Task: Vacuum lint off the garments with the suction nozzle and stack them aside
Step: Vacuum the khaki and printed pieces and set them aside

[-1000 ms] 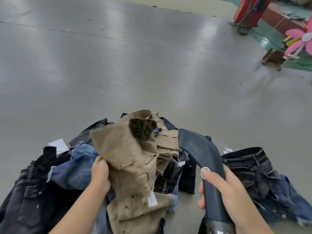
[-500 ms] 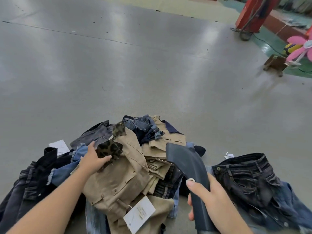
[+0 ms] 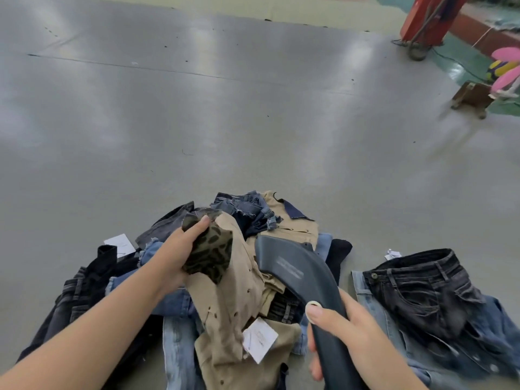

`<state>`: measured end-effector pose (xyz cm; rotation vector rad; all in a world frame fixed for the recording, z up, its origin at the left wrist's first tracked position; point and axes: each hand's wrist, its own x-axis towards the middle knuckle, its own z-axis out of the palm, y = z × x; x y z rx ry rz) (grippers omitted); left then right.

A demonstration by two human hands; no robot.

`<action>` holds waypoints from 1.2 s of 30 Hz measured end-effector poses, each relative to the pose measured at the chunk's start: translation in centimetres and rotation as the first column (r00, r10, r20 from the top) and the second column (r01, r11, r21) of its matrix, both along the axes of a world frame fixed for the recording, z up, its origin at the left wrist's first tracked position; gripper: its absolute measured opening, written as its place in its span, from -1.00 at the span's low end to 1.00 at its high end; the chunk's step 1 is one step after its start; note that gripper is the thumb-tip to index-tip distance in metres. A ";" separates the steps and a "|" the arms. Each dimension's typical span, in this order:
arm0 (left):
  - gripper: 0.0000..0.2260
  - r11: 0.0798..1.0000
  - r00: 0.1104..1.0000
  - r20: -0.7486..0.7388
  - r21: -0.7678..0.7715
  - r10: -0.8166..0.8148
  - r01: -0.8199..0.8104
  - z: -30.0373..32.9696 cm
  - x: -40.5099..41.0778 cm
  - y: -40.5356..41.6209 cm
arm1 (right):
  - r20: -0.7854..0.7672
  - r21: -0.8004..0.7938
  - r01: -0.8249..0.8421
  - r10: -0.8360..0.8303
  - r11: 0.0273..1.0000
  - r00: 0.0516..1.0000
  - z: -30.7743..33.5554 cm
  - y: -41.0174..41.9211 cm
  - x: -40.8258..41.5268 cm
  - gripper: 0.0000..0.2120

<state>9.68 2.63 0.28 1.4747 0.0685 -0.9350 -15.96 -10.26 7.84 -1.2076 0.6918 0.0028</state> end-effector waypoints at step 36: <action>-0.85 0.923 0.973 -0.232 -0.378 -0.015 -0.076 3.0 -7.1 4.4 | 0.072 0.088 -0.186 0.180 0.979 0.981 -2.1 1.1 -1.0 -0.36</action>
